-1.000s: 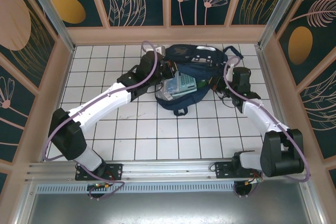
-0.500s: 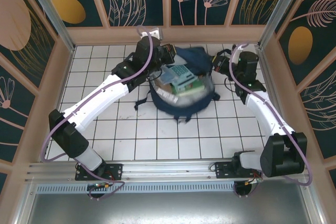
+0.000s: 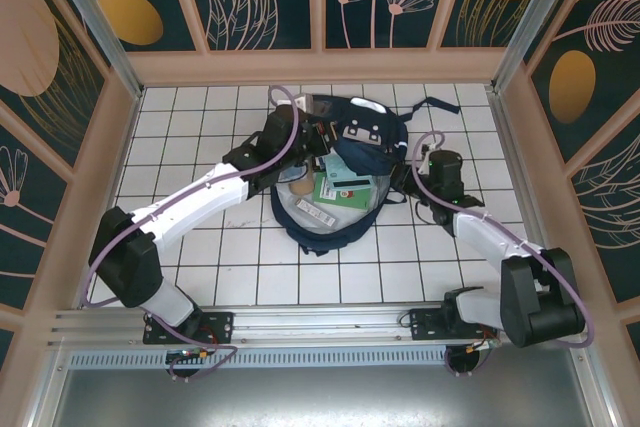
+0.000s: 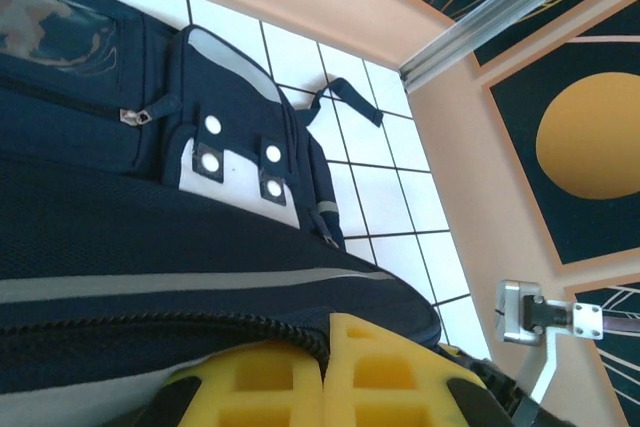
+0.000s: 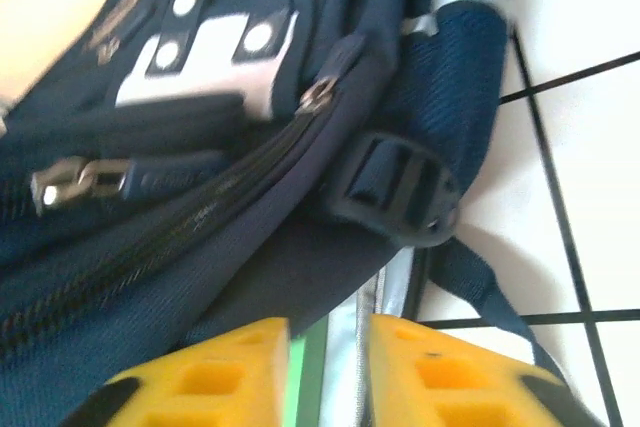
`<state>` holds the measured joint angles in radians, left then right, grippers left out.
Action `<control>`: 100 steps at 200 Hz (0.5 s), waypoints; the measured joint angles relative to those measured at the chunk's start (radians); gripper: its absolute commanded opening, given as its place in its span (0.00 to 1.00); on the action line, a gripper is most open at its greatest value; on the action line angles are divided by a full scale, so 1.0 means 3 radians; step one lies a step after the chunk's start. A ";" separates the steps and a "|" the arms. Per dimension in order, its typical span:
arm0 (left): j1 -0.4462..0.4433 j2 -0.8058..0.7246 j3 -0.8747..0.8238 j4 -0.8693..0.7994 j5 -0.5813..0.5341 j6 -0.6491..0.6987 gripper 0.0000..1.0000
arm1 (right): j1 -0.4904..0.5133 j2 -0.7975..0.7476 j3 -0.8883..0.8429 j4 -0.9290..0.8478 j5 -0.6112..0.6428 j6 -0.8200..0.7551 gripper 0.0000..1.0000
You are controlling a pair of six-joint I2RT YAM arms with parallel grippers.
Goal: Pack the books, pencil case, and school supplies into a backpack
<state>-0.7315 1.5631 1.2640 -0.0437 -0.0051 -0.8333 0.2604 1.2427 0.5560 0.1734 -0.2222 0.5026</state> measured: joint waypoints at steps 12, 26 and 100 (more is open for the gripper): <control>0.0000 -0.0052 -0.0075 0.0032 0.0003 -0.0023 0.00 | 0.0130 0.0000 -0.0057 0.0045 0.0072 0.0069 0.45; 0.0000 -0.0089 -0.0120 0.0045 0.0005 -0.0034 0.00 | 0.0240 0.0037 -0.0114 0.0083 0.0168 0.0146 0.46; 0.0000 -0.0159 -0.0271 0.0160 0.0037 -0.0058 0.00 | 0.0481 0.0291 -0.0253 0.0128 0.0649 0.0488 0.57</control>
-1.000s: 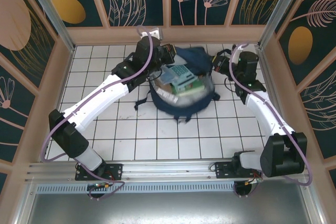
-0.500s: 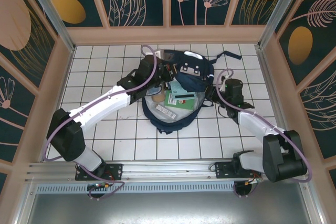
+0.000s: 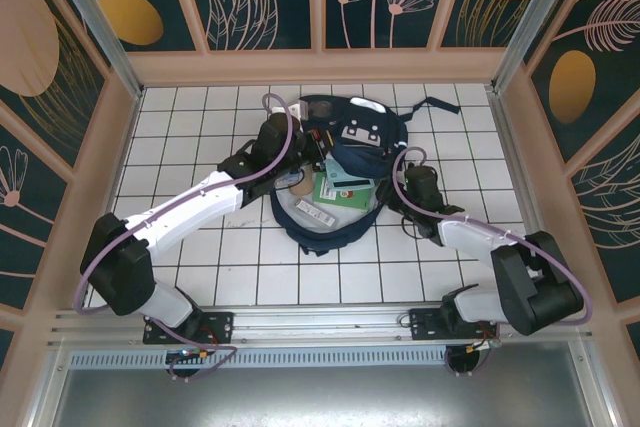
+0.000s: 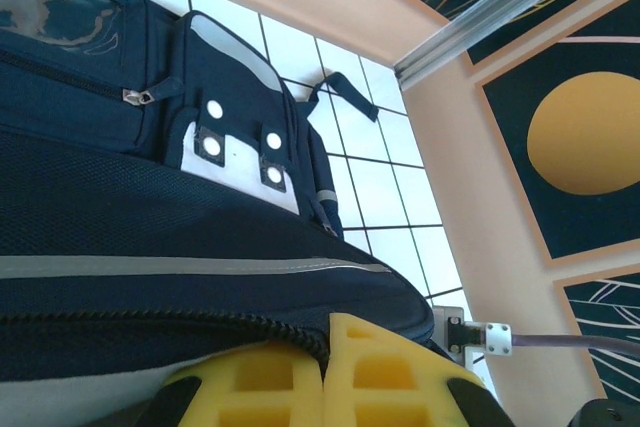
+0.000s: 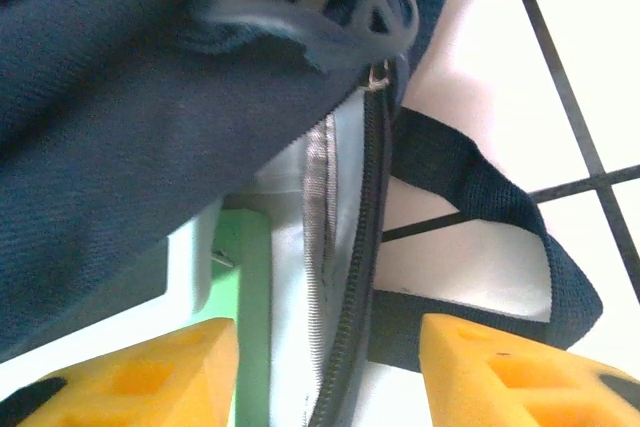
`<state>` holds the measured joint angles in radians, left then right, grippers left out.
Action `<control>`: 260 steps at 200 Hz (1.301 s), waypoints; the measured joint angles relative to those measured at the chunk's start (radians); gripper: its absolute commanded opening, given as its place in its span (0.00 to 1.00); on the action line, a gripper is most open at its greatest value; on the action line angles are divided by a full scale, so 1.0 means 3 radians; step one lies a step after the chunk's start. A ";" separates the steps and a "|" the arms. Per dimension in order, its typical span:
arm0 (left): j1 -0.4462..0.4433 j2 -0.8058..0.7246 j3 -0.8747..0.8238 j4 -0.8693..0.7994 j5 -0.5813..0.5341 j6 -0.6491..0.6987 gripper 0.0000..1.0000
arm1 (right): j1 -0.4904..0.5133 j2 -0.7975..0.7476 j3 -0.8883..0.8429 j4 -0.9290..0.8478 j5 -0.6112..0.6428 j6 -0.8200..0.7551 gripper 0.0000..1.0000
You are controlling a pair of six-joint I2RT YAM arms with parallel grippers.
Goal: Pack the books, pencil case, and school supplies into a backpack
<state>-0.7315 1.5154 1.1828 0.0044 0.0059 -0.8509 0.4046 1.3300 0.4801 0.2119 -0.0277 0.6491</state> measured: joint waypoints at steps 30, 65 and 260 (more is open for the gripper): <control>0.0000 -0.0013 -0.0031 0.0013 0.0042 -0.0001 0.00 | 0.0136 0.0149 -0.0141 0.0100 0.0039 0.0142 0.41; 0.0000 -0.0028 -0.0065 0.0028 0.0067 -0.0029 0.00 | 0.0177 0.0322 -0.0103 0.0144 0.0102 0.0165 0.00; -0.0292 0.0488 0.0047 0.0642 0.0211 -0.0460 0.50 | -0.0717 -0.0014 0.0600 -0.0370 0.0052 -0.0549 0.48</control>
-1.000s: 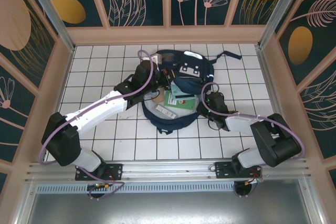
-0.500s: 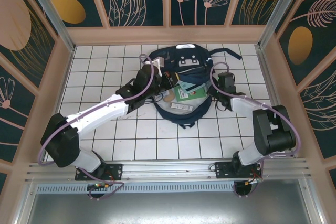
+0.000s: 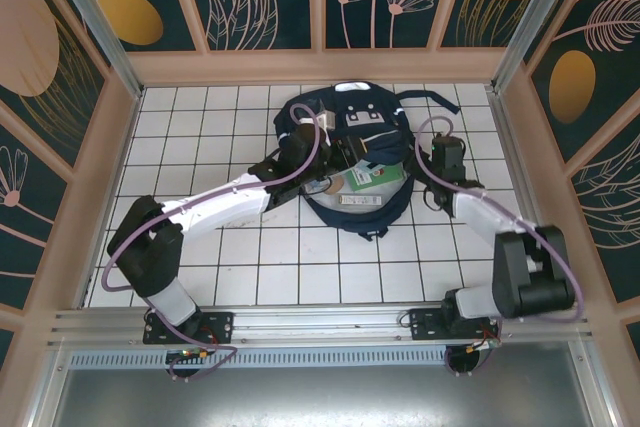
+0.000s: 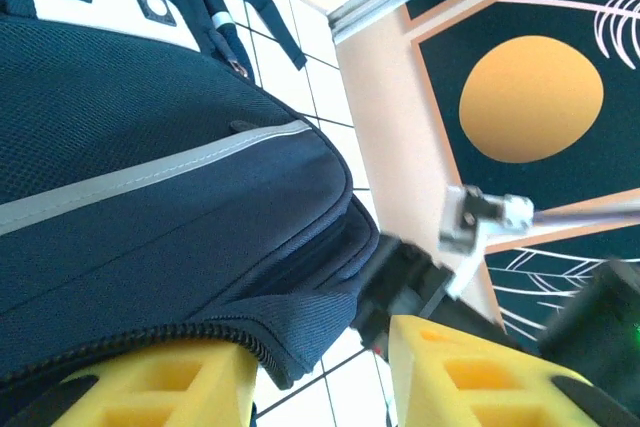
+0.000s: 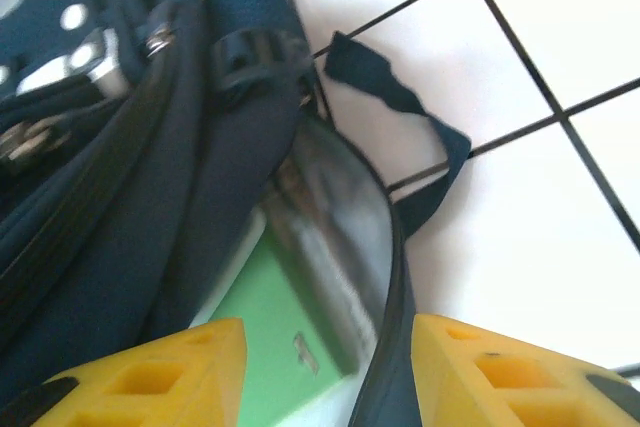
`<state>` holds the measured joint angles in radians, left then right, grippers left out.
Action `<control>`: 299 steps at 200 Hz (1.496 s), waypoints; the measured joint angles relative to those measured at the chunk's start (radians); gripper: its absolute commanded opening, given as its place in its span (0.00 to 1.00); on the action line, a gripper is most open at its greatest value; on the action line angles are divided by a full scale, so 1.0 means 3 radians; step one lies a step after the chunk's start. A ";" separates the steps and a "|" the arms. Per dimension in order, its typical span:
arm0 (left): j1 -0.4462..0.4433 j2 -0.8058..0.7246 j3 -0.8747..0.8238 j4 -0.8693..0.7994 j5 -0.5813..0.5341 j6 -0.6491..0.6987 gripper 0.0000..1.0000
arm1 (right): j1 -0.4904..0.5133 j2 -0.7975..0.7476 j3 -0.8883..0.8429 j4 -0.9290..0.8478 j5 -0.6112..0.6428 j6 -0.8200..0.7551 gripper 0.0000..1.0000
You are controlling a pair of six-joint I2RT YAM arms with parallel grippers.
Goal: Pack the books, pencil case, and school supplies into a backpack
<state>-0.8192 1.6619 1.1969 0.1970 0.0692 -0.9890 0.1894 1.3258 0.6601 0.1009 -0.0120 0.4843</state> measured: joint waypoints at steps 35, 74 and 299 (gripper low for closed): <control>0.0003 -0.0423 -0.0184 -0.0164 -0.0164 0.0191 0.64 | 0.0458 -0.0529 -0.0347 0.0074 -0.0008 0.0055 0.50; 0.0041 -0.1043 -0.0556 -0.0370 -0.0600 0.0371 0.56 | 0.0923 -0.0587 -0.0507 0.0113 0.0106 0.0145 0.51; 0.0446 0.0132 -0.1315 -0.0186 -0.0421 0.0320 0.70 | 0.1326 -0.0296 -0.0415 0.0263 0.0333 0.0228 0.52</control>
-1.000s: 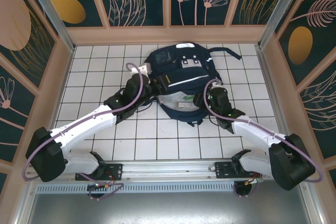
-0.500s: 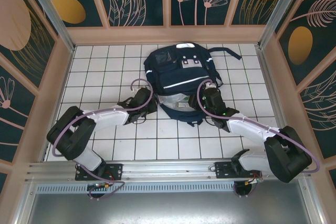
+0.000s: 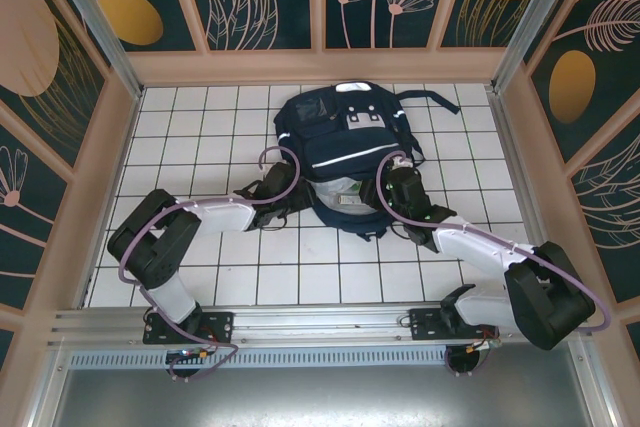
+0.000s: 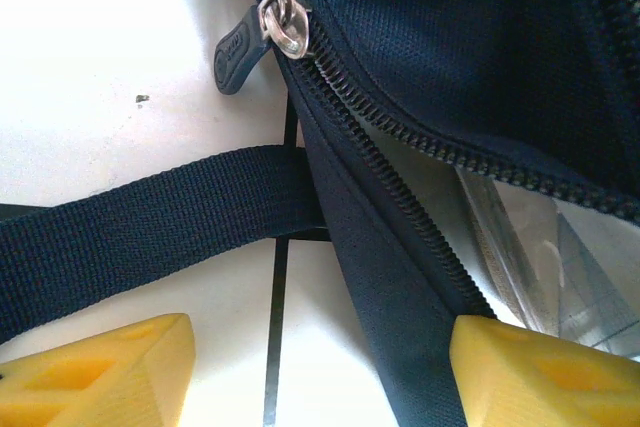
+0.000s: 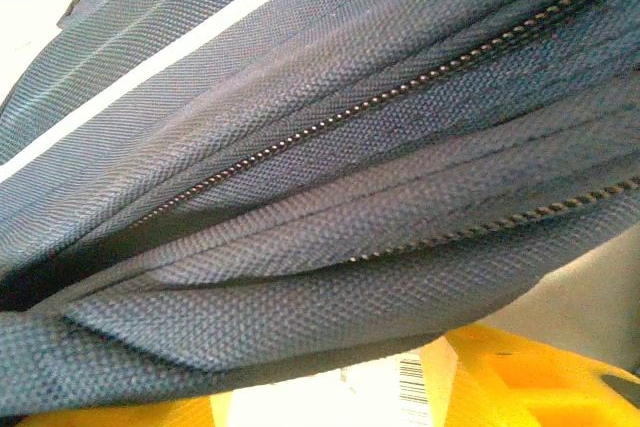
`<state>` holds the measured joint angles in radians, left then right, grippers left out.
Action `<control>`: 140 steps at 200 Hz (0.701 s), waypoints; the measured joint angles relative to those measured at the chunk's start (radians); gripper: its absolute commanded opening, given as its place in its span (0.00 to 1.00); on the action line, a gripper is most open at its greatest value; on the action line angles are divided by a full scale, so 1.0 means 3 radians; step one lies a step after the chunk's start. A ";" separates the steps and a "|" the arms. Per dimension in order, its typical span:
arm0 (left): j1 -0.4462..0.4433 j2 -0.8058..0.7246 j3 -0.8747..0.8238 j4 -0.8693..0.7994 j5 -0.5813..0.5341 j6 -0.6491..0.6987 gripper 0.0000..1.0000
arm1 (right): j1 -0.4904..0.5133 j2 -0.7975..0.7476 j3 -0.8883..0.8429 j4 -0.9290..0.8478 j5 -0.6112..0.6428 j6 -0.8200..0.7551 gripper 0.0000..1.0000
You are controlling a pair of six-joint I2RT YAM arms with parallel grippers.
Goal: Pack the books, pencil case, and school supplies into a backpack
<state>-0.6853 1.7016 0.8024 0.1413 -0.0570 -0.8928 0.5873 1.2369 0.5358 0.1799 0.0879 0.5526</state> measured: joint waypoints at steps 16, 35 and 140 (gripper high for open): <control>0.0000 0.0000 0.0014 -0.0025 -0.0005 0.0004 0.70 | 0.0000 0.0000 0.0000 0.0001 0.0005 0.0011 0.52; -0.0003 -0.0011 0.0042 -0.0128 -0.0058 0.0020 0.68 | 0.0000 0.0000 0.0000 0.0001 0.0009 0.0011 0.52; 0.0280 -0.0649 -0.0284 -0.0234 -0.0627 0.0829 0.64 | 0.0127 -0.0280 -0.0181 0.0011 0.0093 0.0036 0.53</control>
<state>-0.6014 1.5070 0.7174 0.0711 -0.2451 -0.6441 0.6254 1.1530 0.4816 0.1833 0.1158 0.5632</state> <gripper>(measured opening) 0.666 0.530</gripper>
